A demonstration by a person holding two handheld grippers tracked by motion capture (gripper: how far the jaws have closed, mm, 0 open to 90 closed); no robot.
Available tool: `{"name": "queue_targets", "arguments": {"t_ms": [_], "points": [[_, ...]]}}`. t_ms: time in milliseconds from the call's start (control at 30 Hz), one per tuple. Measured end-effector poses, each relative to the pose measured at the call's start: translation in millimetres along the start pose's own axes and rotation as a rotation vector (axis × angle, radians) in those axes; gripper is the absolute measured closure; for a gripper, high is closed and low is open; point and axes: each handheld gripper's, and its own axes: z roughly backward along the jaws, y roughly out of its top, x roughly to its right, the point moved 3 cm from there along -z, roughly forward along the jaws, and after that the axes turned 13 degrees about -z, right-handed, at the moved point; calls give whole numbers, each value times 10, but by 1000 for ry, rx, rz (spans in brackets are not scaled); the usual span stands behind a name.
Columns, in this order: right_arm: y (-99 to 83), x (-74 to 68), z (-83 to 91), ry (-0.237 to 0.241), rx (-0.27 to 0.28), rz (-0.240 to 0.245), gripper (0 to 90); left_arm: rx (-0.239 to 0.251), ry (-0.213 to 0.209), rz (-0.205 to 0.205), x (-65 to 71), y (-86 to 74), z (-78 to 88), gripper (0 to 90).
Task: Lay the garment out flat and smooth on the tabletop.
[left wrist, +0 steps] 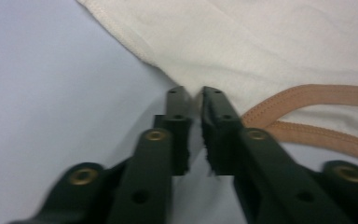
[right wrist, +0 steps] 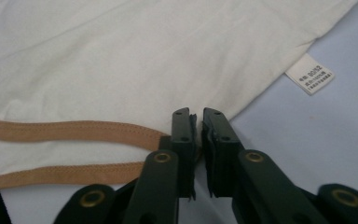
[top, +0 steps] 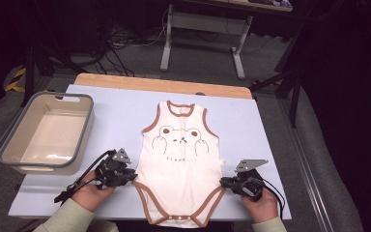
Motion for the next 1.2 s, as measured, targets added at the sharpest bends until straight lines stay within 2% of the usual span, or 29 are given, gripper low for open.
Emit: {"name": "queue_targets", "arguments": {"t_ms": [100, 267, 367, 433, 500, 533, 600, 667, 700, 733, 767, 933, 967, 1100, 1200], "points": [[0, -6, 14, 2, -12, -6, 882, -12, -32, 8, 9, 2, 14, 900], [-58, 0, 97, -6, -31, -8, 886, -30, -49, 2, 58, -47, 70, 900], [-101, 25, 146, -13, -30, -14, 885, -4, -43, -6, 64, -45, 93, 900], [-111, 50, 157, -8, -20, -24, 870, 39, -23, 16, 27, -35, 112, 890], [-99, 45, 160, -20, -4, -15, 792, 66, -58, 51, 5, -30, 120, 711], [-88, 36, 163, -30, 6, -9, 743, 78, -65, 52, 10, -25, 113, 661], [-77, 29, 176, -42, 26, -9, 713, 60, -66, 31, 43, -10, 70, 653], [-81, 39, 181, -44, 34, -17, 678, 34, -88, 25, 95, 4, 0, 683], [-87, 45, 179, -44, 30, -22, 677, 36, -75, 9, 109, 13, -17, 722], [-93, 51, 176, -45, 27, -23, 678, 33, -104, 6, 117, 25, -22, 765], [-98, 56, 171, -45, 26, -26, 685, 34, -110, 4, 124, 38, -34, 865], [-103, 19, 118, -12, -8, -19, 812, 4, -107, -3, 119, 18, 13, 886], [-104, 8, 106, -8, -12, -18, 827, -2, -115, 9, 117, -3, 34, 887], [-97, -17, 96, 12, -15, -18, 846, -3, -115, 25, 126, -66, 100, 888], [-101, -28, 93, 22, -23, -16, 875, -9, -112, 19, 141, -99, 110, 887]]}}
